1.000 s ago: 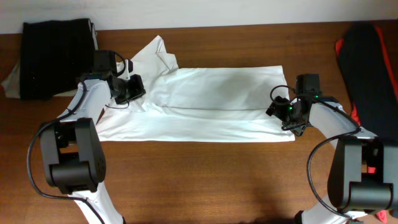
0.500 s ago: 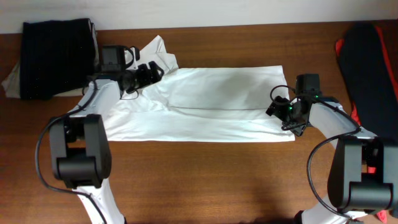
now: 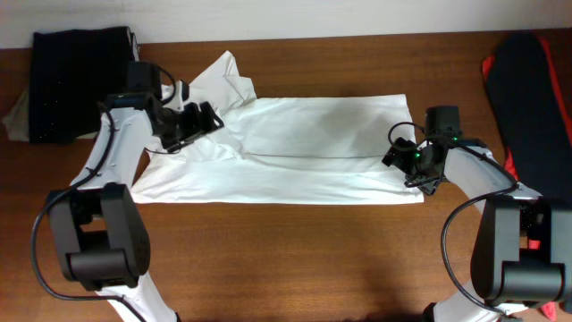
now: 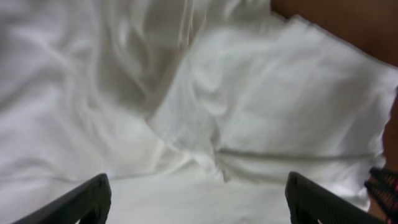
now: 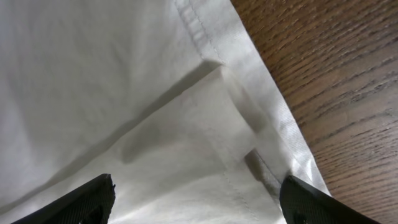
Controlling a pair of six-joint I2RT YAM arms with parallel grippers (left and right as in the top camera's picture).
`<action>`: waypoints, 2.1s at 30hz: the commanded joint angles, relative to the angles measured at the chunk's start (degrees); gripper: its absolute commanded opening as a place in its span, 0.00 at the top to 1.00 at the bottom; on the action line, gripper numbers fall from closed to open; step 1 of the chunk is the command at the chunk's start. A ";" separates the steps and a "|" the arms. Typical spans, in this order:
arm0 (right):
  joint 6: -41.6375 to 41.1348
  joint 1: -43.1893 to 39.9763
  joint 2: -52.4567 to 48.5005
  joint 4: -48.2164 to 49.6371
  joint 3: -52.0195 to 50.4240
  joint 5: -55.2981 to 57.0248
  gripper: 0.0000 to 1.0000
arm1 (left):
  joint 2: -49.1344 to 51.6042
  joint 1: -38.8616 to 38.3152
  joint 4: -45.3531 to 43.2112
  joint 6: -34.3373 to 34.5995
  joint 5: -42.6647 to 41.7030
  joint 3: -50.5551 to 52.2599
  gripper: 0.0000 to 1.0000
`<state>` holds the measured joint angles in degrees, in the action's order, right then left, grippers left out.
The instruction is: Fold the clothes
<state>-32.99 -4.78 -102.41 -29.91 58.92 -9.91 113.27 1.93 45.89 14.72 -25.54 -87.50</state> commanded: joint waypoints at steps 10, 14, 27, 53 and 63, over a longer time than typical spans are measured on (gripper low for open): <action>0.15 0.33 -0.31 -0.04 -0.52 1.11 0.12 | 6.34 -6.23 -6.36 2.01 0.50 2.03 0.29; 0.15 0.33 -0.31 -0.02 -0.52 1.11 0.12 | 7.43 -6.23 -5.62 2.49 1.77 2.03 0.30; 0.15 0.33 -0.31 0.15 -0.52 1.11 0.12 | 8.07 -6.29 -18.16 5.16 2.84 2.03 0.64; 0.17 0.31 -0.31 0.17 -0.52 1.11 0.11 | 2.62 -3.32 8.33 -3.45 15.34 -4.52 0.17; 0.17 0.31 -0.31 0.15 -0.52 1.14 0.11 | 12.35 -3.32 -2.64 -3.50 6.34 -4.68 0.24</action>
<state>-32.93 -4.78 -102.41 -29.85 58.92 -9.56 124.84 -1.17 44.51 11.35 -16.36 -92.09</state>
